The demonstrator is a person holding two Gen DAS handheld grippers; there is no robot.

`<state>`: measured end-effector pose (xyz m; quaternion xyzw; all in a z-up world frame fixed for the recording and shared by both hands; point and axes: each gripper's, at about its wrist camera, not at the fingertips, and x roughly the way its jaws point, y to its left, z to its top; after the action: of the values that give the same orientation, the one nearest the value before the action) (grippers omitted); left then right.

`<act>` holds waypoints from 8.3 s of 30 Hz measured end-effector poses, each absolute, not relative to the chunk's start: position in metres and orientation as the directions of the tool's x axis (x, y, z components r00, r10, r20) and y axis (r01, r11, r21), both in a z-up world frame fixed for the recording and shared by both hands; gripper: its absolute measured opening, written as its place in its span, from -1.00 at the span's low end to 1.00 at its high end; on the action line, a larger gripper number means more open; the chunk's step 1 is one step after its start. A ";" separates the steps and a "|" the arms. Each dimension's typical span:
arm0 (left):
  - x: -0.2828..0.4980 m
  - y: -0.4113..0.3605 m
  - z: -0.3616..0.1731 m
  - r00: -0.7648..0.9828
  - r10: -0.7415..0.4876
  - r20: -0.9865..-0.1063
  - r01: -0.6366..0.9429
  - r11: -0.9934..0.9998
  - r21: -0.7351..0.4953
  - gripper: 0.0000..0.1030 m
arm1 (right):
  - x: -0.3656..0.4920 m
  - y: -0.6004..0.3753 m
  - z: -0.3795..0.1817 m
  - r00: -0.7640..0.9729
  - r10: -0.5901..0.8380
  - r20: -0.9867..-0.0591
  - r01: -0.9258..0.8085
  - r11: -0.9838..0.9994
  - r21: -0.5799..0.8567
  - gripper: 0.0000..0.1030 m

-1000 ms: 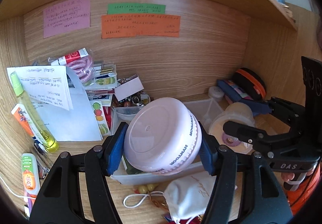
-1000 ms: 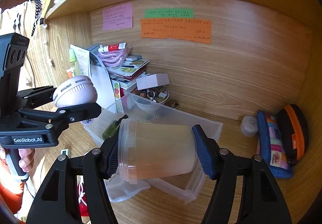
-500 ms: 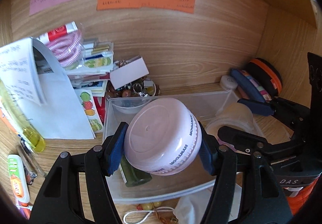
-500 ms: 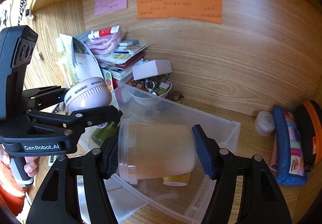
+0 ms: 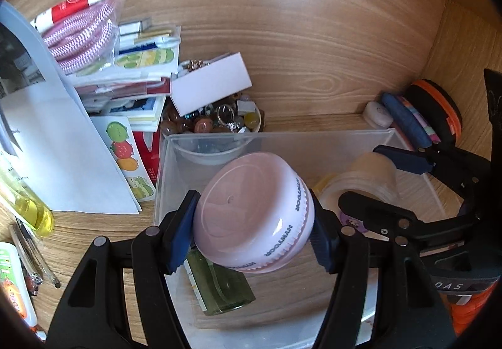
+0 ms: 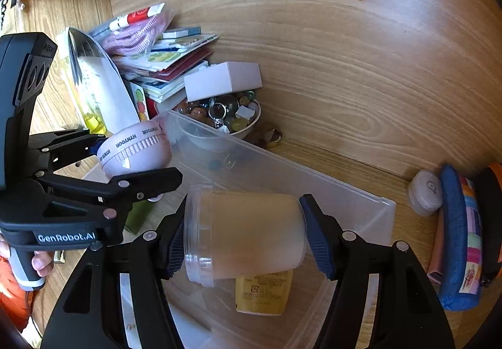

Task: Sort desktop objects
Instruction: 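Carry the pink container and tape roll over the clear box with both tools, then open both tools to release the pink container and tape roll into the box, then move both tools back toward the remaining items beside the box, then grasp the domino tile with the left tool while the right tool grasps the white pouch, then lift the domino tile and white pouch toward the clear box with both tools, then open the left tool over the box to drop the domino while the right tool releases the white pouch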

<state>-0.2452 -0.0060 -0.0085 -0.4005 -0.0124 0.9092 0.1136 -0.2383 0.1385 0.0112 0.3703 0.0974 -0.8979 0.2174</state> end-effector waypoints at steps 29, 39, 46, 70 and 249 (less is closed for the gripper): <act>-0.245 0.015 -0.022 -0.667 0.109 -0.737 -0.206 -0.978 0.042 0.27 | -0.228 0.129 -0.004 -0.599 -0.297 -0.744 0.521 -0.850 -0.079 0.30; -0.239 0.008 -0.017 -0.670 0.140 -0.729 -0.206 -0.979 0.002 0.39 | -0.224 0.129 0.001 -0.609 -0.304 -0.732 0.532 -0.842 -0.093 0.38; -0.230 -0.002 -0.006 -0.692 0.175 -0.700 -0.203 -0.978 -0.044 0.54 | -0.216 0.132 0.015 -0.631 -0.311 -0.711 0.532 -0.840 -0.105 0.55; -0.164 -0.015 0.036 -0.756 0.159 -0.635 -0.177 -0.984 -0.035 0.62 | -0.143 0.139 0.055 -0.706 -0.284 -0.648 0.482 -0.864 -0.146 0.59; -0.235 0.023 -0.023 -0.647 0.197 -0.737 -0.251 -0.967 -0.038 -0.24 | -0.206 0.173 -0.007 -0.656 -0.323 -0.682 0.434 -0.901 0.009 -0.11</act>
<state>-0.2346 0.0230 -0.0226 -0.4018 0.0335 0.9068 0.1233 -0.2060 0.1734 -0.0068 0.3583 0.0776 -0.9067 0.2087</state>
